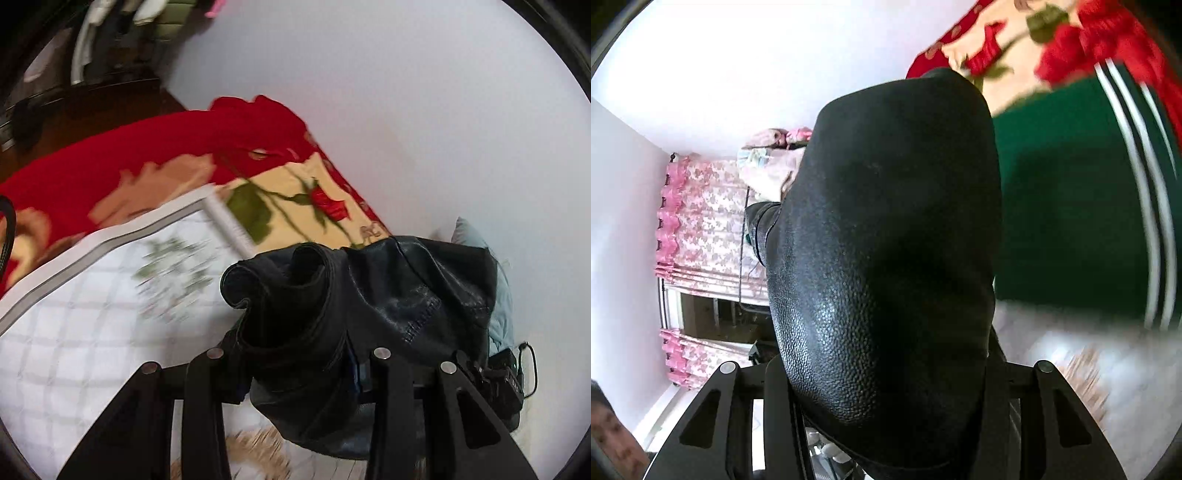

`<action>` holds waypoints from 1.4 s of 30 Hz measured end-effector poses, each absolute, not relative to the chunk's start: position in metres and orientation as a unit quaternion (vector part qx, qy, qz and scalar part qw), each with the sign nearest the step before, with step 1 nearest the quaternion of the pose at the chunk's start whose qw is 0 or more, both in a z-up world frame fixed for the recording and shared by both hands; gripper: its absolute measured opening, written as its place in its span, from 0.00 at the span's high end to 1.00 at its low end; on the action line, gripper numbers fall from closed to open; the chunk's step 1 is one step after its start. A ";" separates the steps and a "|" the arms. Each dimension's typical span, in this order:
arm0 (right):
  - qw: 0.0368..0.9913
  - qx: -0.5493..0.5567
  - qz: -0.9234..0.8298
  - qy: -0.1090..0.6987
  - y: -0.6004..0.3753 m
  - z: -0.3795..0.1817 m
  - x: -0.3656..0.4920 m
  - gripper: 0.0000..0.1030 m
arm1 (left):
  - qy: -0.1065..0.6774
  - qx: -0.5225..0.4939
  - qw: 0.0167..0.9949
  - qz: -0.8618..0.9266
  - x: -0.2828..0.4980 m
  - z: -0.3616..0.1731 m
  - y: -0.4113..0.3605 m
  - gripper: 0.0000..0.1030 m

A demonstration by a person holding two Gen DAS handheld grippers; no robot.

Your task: Fold large clothes

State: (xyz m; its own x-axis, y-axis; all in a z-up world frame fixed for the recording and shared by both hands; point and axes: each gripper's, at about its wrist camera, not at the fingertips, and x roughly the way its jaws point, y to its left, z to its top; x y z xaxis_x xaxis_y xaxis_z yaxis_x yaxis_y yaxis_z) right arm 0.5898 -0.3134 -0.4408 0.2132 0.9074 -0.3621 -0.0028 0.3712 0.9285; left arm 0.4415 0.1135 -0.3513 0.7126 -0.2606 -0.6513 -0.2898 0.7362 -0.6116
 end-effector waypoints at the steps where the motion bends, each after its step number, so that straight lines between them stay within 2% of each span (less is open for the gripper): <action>1: 0.641 0.437 0.354 0.523 -0.321 -0.448 0.615 0.51 | 0.382 -0.358 0.852 0.007 0.459 -0.359 0.108 0.66; 5: 0.615 0.447 0.324 0.563 -0.356 -0.513 0.718 0.50 | 0.424 -0.339 0.840 0.007 0.519 -0.414 0.087 0.66; 8: 0.590 0.459 0.278 0.603 -0.380 -0.574 0.754 0.45 | 0.484 -0.308 0.819 0.017 0.550 -0.467 0.071 0.66; 9: 0.584 0.463 0.256 0.616 -0.389 -0.593 0.758 0.44 | 0.505 -0.296 0.811 0.015 0.557 -0.485 0.065 0.62; 12: 0.588 0.452 0.228 0.631 -0.406 -0.616 0.767 0.38 | 0.524 -0.247 0.815 0.008 0.559 -0.497 0.052 0.58; 13: 0.592 0.444 0.228 0.633 -0.404 -0.612 0.769 0.31 | 0.525 -0.230 0.819 0.008 0.557 -0.495 0.049 0.57; 14: 0.608 0.417 0.218 0.639 -0.404 -0.605 0.770 0.21 | 0.528 -0.212 0.822 0.010 0.555 -0.491 0.047 0.55; 15: 0.636 0.370 0.200 0.647 -0.393 -0.587 0.771 0.18 | 0.532 -0.197 0.823 0.012 0.553 -0.488 0.044 0.45; 16: 0.662 0.322 0.181 0.652 -0.390 -0.575 0.770 0.16 | 0.535 -0.180 0.825 0.017 0.551 -0.484 0.042 0.25; 18: 0.717 0.219 0.126 0.649 -0.376 -0.545 0.759 0.10 | 0.536 -0.132 0.833 0.033 0.544 -0.472 0.033 0.10; 20: 0.757 0.122 0.067 0.639 -0.367 -0.525 0.748 0.00 | 0.531 -0.093 0.841 0.045 0.538 -0.462 0.028 0.09; 22: 0.786 0.042 0.014 0.617 -0.344 -0.504 0.723 0.00 | 0.525 -0.057 0.848 0.053 0.532 -0.451 0.023 0.07; 24: 0.798 0.009 -0.018 0.602 -0.327 -0.491 0.692 0.00 | 0.514 -0.033 0.855 0.058 0.522 -0.435 0.020 0.03; 28: 0.813 0.010 -0.051 0.580 -0.313 -0.470 0.626 0.00 | 0.495 -0.003 0.868 0.049 0.495 -0.397 0.012 0.01; 31: 0.826 0.013 -0.089 0.556 -0.288 -0.430 0.567 0.00 | 0.485 0.015 0.873 0.037 0.470 -0.362 0.008 0.01; 42: 0.857 0.010 -0.183 0.482 -0.228 -0.225 0.388 0.00 | 0.454 0.012 0.891 -0.017 0.345 -0.212 0.010 0.01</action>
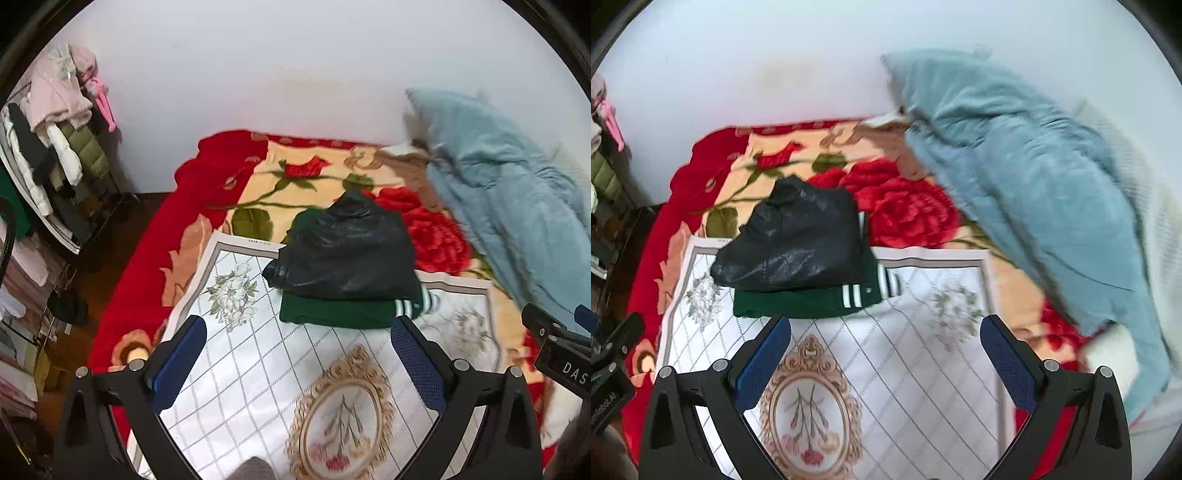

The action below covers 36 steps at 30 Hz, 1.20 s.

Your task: Fold large clothes

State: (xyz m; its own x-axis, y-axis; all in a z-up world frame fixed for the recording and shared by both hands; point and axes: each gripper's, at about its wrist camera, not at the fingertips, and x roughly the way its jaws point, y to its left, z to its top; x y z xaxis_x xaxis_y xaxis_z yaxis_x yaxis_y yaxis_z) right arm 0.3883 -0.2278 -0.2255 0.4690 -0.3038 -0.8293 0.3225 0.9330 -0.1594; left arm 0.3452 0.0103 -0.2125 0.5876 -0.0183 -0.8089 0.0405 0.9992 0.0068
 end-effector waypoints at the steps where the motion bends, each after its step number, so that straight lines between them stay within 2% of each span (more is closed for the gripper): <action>1: 0.859 0.010 -0.187 0.477 -0.221 -0.208 0.373 0.00 | 0.449 0.011 0.893 -0.022 0.332 -0.197 0.012 0.01; 12: 0.888 0.000 -0.204 0.412 -0.166 -0.042 0.217 0.00 | 0.394 0.030 0.918 -0.043 0.218 -0.066 0.028 0.01; 19: 0.907 -0.011 -0.191 0.375 -0.146 0.033 0.148 0.00 | 0.383 0.027 0.923 -0.040 0.170 -0.024 0.029 0.01; 29: 0.913 -0.014 -0.170 0.369 -0.140 0.090 0.092 0.00 | 0.385 0.024 0.922 -0.033 0.131 0.011 0.025 0.01; 36: 0.916 -0.020 -0.169 0.362 -0.144 0.105 0.078 0.00 | 0.374 0.026 0.927 -0.029 0.118 0.021 0.020 0.01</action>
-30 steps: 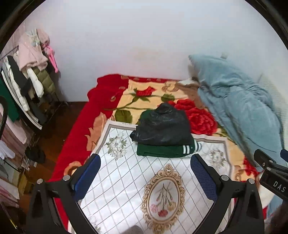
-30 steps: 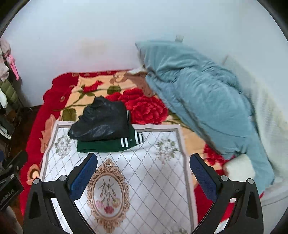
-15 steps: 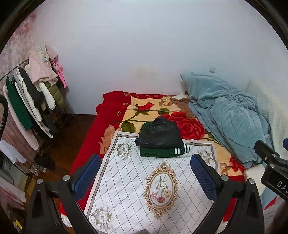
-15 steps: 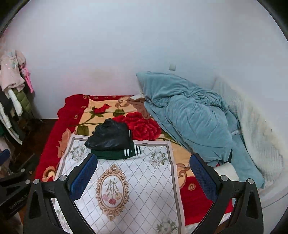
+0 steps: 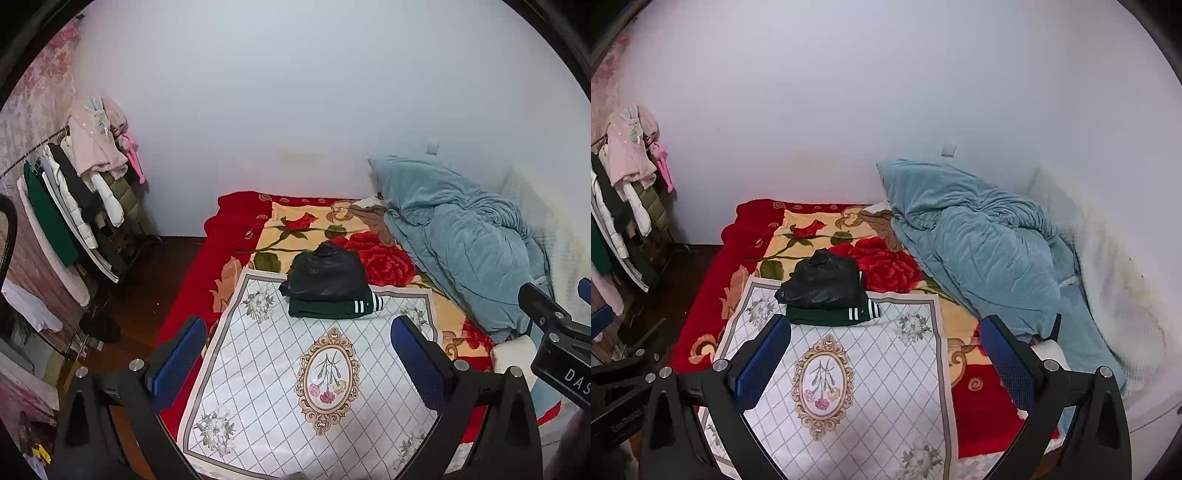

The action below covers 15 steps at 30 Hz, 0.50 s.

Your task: Fold large clothes

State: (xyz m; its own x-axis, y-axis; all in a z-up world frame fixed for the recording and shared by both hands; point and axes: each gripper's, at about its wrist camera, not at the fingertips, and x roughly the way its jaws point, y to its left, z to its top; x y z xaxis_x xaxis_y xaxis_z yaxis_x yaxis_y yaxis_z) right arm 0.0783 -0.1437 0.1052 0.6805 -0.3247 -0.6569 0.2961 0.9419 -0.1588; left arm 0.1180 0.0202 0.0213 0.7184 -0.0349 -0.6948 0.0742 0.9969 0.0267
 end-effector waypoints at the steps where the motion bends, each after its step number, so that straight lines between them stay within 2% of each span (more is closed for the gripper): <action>1: 0.917 -0.021 -0.170 0.361 -0.144 0.107 0.078 0.00 | 0.371 0.026 0.928 -0.028 0.116 0.023 0.020 0.01; 15: 0.922 -0.023 -0.154 0.355 -0.145 0.114 0.074 0.00 | 0.358 0.012 0.934 -0.011 0.107 0.031 0.026 0.01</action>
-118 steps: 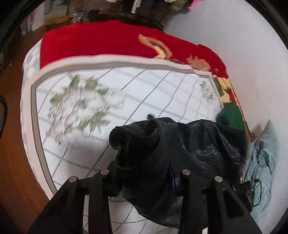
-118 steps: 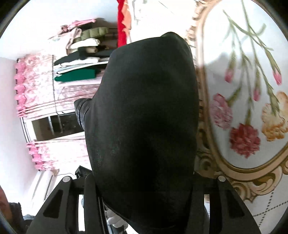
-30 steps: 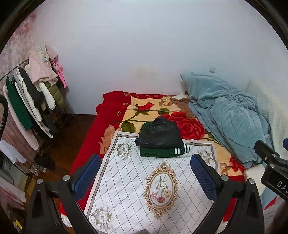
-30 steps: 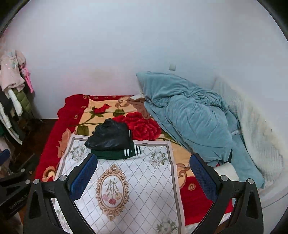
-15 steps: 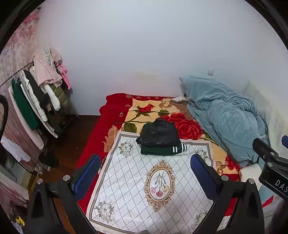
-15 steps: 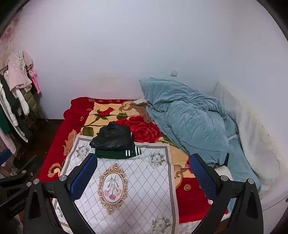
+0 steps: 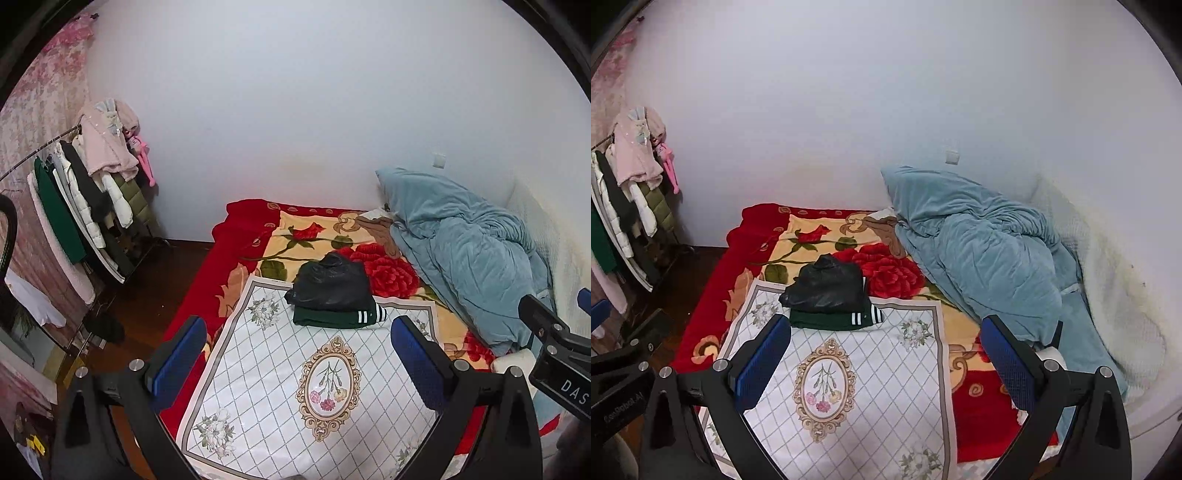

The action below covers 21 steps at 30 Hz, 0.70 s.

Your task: Fold large clothes

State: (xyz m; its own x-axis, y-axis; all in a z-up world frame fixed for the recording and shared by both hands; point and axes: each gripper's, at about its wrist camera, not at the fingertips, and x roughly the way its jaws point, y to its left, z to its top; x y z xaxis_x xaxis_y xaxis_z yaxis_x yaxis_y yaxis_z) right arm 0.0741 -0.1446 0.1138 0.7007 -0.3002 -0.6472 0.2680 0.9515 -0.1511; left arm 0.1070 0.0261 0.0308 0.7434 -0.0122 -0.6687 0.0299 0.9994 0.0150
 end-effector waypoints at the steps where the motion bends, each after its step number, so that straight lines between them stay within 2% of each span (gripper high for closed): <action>1: 0.922 -0.023 -0.153 0.355 -0.144 0.114 0.074 0.00 | 0.358 0.012 0.934 -0.010 0.106 0.031 0.027 0.01; 21: 0.923 -0.020 -0.139 0.357 -0.144 0.114 0.073 0.00 | 0.352 0.016 0.936 -0.014 0.099 0.039 0.025 0.01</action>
State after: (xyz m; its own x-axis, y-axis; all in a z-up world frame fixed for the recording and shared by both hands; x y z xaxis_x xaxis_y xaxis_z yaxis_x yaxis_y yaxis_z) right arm 0.0729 -0.1439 0.1139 0.7063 -0.2705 -0.6542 0.2418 0.9607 -0.1362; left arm 0.0990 0.0246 0.0388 0.7517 -0.0146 -0.6594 0.0365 0.9991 0.0195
